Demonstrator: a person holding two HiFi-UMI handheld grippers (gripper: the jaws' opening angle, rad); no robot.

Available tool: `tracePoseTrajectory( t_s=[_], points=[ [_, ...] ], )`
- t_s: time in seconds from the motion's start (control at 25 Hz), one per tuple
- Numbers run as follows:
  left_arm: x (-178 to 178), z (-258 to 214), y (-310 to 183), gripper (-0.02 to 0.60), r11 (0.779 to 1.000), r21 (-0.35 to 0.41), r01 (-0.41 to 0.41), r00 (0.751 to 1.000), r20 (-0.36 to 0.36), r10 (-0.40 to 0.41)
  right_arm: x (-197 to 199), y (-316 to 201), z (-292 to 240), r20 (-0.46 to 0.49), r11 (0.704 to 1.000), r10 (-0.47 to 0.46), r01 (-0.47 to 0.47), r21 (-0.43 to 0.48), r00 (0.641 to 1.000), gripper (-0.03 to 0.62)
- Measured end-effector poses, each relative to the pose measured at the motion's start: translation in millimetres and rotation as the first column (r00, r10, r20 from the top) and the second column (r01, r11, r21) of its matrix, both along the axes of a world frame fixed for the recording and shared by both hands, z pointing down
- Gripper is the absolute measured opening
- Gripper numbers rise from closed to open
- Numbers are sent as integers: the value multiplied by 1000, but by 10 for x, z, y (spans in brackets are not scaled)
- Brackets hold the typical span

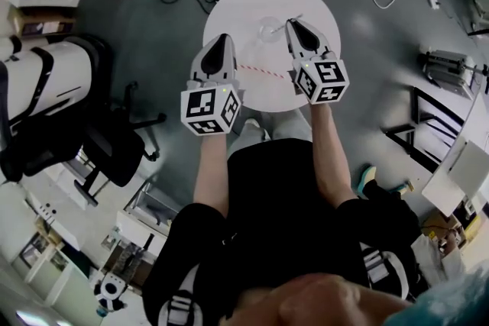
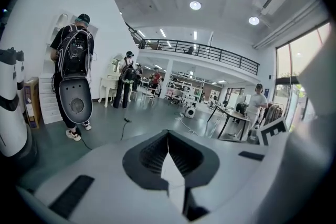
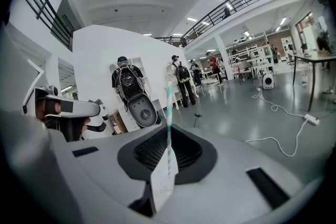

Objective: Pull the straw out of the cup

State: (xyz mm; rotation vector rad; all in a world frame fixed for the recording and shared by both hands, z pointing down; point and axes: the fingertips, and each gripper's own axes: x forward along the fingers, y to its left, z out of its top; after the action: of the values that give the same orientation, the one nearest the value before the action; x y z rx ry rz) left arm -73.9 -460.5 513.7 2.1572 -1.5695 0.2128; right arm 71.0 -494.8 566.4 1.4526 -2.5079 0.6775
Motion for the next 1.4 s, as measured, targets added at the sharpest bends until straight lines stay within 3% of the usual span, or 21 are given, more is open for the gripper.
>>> tracePoseTrajectory(
  t_s=[0.28,0.84,1.0,1.2,1.4],
  points=[
    [13,-440,265,9,995,98,-35,999,-23,37,-38,337,-635,-65,991,1,8,130,998,37],
    [-132,-1093,1146,9,962,259,-92,994,-27,103,-268,1411,-1682,-142,934,61,-6,358,988,37],
    [-111,-1326,1562,9,945,298,-133,988,-37,150,-229,1899,-1987,-118,907,109,-50,419,987,37],
    [-168,-1578,2096,9,925,350,-149,985,-26,169,-169,2554,-2356,-85,846,191,-120,519,978,37],
    [-253,-1614,2394,9,913,369,-171,981,-19,191,-245,2809,-2249,-78,859,206,-142,492,975,35]
  ],
)
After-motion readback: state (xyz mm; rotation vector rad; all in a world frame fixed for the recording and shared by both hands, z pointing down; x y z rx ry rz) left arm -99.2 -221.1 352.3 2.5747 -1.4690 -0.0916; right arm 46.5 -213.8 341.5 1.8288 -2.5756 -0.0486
